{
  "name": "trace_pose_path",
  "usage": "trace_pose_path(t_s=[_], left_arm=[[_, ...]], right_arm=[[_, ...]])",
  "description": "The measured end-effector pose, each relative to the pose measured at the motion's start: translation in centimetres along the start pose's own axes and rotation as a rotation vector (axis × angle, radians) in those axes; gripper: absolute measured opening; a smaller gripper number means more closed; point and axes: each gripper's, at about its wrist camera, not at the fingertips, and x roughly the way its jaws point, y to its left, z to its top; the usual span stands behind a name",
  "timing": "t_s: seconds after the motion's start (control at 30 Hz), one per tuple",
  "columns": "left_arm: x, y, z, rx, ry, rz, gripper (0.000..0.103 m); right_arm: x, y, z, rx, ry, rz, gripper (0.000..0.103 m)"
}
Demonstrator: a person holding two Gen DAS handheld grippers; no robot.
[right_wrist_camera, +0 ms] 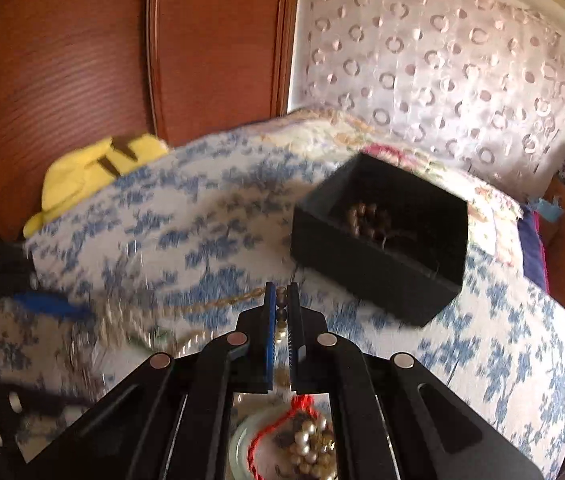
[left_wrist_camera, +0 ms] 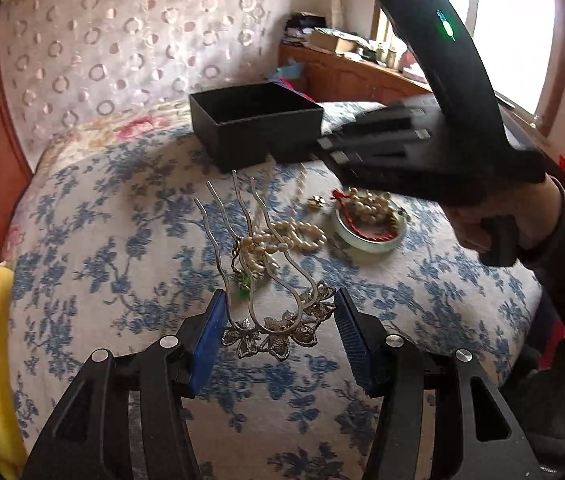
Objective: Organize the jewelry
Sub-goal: 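Lift the pearl necklace with the right tool and carry it over the black box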
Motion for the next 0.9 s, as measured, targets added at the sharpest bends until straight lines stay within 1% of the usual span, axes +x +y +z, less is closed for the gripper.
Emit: trace_pose_path(t_s=[0.1, 0.13, 0.2, 0.27, 0.37, 0.53, 0.63, 0.73, 0.9], left_arm=[[-0.4, 0.6, 0.2, -0.021, -0.024, 0.031, 0.052], [-0.5, 0.8, 0.3, -0.028, -0.03, 0.041, 0.052], [-0.6, 1.1, 0.5, -0.036, -0.038, 0.057, 0.052], [-0.7, 1.4, 0.7, -0.041, -0.04, 0.065, 0.052], [-0.8, 1.6, 0.7, -0.042, -0.038, 0.057, 0.052], [-0.9, 1.2, 0.5, -0.038, -0.036, 0.045, 0.052], [-0.8, 0.8, 0.6, -0.029, -0.032, 0.036, 0.052], [-0.8, 0.4, 0.5, -0.023, -0.031, 0.007, 0.052], [-0.7, -0.7, -0.2, 0.007, -0.012, -0.058, 0.052]], right_arm=[[0.3, 0.6, -1.2, -0.035, 0.039, 0.01, 0.006], [0.3, 1.0, -1.6, -0.042, 0.048, 0.029, 0.006], [0.0, 1.5, -2.1, -0.055, 0.048, 0.044, 0.006], [-0.3, 1.8, -2.4, -0.055, 0.041, 0.042, 0.006], [-0.8, 1.1, -2.3, -0.02, 0.015, 0.028, 0.006], [-0.8, -0.6, -1.7, 0.035, -0.002, 0.056, 0.006], [-0.9, -0.8, -1.3, 0.049, -0.018, 0.051, 0.006], [-1.1, -1.1, -0.7, 0.063, -0.039, 0.044, 0.006], [-1.4, -1.7, 0.2, 0.105, -0.082, 0.069, 0.006]])
